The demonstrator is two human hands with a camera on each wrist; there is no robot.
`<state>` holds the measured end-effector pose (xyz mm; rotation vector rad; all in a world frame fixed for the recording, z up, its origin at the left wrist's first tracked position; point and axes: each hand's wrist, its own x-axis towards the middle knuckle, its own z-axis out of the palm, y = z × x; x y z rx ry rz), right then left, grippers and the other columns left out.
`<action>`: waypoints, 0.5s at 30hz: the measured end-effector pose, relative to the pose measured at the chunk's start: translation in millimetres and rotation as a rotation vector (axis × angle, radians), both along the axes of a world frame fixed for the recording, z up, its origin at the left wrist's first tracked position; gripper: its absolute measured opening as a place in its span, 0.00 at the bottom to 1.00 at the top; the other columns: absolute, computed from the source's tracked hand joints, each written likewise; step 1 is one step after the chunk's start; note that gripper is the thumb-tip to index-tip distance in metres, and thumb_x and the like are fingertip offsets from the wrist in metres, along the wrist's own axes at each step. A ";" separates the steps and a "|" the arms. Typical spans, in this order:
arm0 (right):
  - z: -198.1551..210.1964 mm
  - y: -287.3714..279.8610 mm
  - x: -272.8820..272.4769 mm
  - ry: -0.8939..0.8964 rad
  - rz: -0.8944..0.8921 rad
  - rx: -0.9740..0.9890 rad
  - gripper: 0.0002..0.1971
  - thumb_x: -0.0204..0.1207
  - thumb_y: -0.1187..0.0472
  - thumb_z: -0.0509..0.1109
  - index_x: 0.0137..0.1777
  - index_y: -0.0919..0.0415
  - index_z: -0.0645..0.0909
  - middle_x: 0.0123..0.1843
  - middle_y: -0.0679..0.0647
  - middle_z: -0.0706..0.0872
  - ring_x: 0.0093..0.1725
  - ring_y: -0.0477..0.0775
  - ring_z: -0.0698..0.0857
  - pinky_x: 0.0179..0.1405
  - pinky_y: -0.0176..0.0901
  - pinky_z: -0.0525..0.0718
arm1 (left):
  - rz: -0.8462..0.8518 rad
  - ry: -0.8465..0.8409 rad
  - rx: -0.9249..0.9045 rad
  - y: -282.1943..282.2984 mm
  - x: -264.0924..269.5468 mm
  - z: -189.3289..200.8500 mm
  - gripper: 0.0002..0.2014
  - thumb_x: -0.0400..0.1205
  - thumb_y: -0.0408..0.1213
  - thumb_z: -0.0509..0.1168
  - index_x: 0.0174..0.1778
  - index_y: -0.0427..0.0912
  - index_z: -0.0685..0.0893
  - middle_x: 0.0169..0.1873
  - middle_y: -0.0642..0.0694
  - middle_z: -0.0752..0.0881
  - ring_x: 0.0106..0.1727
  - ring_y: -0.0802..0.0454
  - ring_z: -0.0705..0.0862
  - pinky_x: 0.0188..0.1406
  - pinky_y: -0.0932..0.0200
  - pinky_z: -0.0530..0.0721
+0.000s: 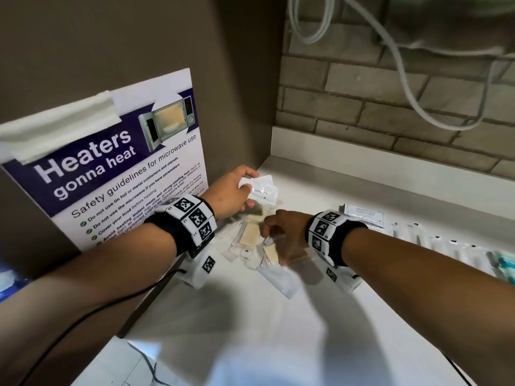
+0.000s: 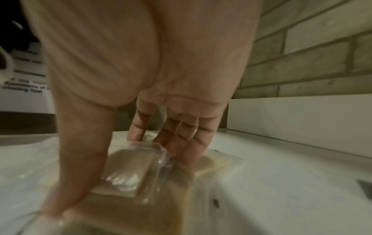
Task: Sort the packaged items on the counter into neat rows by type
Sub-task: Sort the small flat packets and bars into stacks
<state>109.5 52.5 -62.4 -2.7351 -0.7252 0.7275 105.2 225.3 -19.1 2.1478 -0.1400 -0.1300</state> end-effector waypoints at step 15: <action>13.4 -22.7 32.3 0.120 -0.222 0.030 0.13 0.67 0.54 0.82 0.35 0.56 0.79 0.32 0.49 0.84 0.34 0.49 0.81 0.36 0.38 0.79 | 0.066 -0.049 0.046 -1.8 0.9 7.3 0.13 0.88 0.31 0.54 0.64 0.49 0.76 0.42 0.45 0.87 0.28 0.60 0.82 0.41 0.50 0.86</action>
